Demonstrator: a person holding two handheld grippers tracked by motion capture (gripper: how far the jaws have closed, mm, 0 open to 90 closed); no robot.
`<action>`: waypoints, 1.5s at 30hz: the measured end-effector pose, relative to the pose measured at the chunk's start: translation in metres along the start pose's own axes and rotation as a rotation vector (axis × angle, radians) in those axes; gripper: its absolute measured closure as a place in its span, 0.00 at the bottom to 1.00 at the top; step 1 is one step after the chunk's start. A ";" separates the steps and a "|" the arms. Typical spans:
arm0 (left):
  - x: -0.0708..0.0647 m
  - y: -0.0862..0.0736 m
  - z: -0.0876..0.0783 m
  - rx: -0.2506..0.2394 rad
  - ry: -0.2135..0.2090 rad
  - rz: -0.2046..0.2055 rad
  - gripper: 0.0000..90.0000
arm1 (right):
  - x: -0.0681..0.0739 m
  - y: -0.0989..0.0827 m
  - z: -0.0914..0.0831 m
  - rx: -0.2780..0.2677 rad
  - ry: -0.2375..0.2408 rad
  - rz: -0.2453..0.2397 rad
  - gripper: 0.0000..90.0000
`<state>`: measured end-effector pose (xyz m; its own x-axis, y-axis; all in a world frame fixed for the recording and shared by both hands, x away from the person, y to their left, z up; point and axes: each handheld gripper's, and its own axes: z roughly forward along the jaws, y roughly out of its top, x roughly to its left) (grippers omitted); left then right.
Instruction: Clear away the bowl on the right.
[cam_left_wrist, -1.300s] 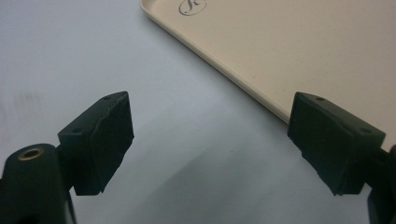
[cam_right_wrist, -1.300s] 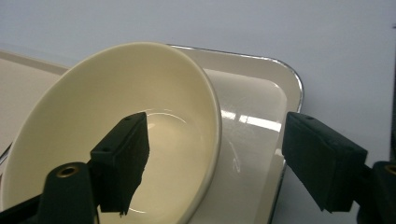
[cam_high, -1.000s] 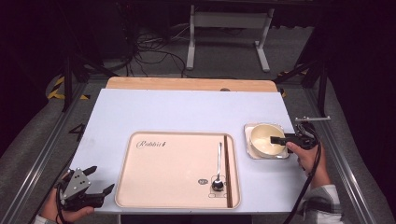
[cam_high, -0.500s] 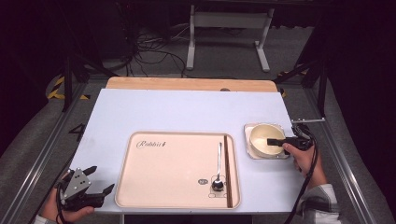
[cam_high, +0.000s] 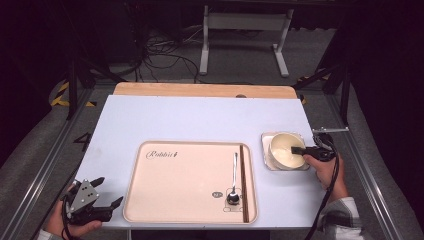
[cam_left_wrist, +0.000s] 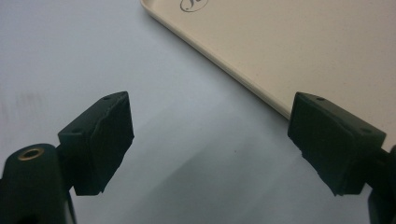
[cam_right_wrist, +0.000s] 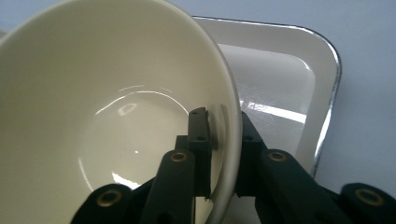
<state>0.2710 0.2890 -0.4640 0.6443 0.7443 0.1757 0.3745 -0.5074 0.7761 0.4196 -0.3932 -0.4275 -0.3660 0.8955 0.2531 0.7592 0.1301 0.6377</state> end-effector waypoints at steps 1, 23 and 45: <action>0.000 0.000 0.000 0.004 0.001 0.004 0.17 | 0.000 0.000 0.000 -0.003 0.003 0.000 0.91; -0.002 0.000 -0.006 -0.005 0.017 0.004 0.16 | 0.008 0.001 -0.013 -0.099 -0.034 -0.071 0.92; -0.004 -0.005 -0.013 -0.025 0.035 -0.021 0.16 | 0.016 0.010 -0.042 -0.278 -0.033 -0.054 0.92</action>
<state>0.2580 0.2945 -0.4604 0.6129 0.7695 0.1796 0.3709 -0.4809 0.7944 0.3988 -0.3955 -0.3860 -0.3812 0.9043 0.1923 0.5605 0.0606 0.8260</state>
